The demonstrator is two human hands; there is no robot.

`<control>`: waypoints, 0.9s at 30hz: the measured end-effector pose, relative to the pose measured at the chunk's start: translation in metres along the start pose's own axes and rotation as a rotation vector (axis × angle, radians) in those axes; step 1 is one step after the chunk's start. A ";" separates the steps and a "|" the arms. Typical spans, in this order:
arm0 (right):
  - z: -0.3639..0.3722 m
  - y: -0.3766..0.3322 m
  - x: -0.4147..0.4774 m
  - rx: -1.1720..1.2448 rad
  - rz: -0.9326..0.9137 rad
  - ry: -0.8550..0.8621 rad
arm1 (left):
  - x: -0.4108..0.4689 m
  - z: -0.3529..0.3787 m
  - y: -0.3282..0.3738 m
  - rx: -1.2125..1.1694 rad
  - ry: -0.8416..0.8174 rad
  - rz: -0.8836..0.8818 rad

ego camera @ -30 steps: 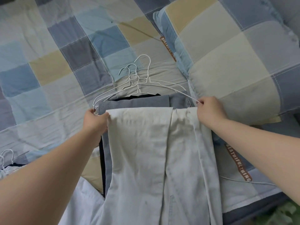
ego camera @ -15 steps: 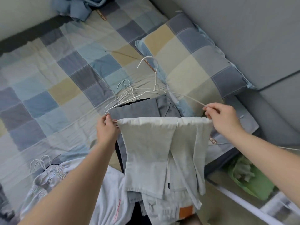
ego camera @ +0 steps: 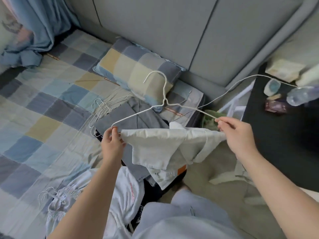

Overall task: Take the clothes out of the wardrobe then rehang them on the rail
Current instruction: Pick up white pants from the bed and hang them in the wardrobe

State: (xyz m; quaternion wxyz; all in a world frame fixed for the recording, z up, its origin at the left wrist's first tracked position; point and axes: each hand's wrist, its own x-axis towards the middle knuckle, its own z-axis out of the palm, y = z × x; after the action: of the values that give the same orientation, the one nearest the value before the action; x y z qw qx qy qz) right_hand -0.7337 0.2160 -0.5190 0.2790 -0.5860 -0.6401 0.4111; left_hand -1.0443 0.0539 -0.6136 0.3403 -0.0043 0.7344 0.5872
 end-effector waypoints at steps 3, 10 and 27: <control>-0.045 0.008 -0.044 0.029 0.023 0.092 | -0.036 0.012 -0.001 0.044 -0.084 0.020; -0.142 0.058 -0.143 0.105 0.106 0.361 | -0.120 0.070 -0.003 0.193 -0.337 0.171; -0.413 0.212 -0.459 0.115 0.368 0.936 | -0.461 0.249 -0.135 0.550 -0.955 0.535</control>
State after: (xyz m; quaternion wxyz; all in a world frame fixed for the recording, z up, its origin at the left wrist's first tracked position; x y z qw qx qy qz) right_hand -0.2043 -0.1567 -0.4339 0.4907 -0.7943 -0.3088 0.1816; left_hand -0.5116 0.0462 -0.5166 0.4614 0.5320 0.6010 0.3780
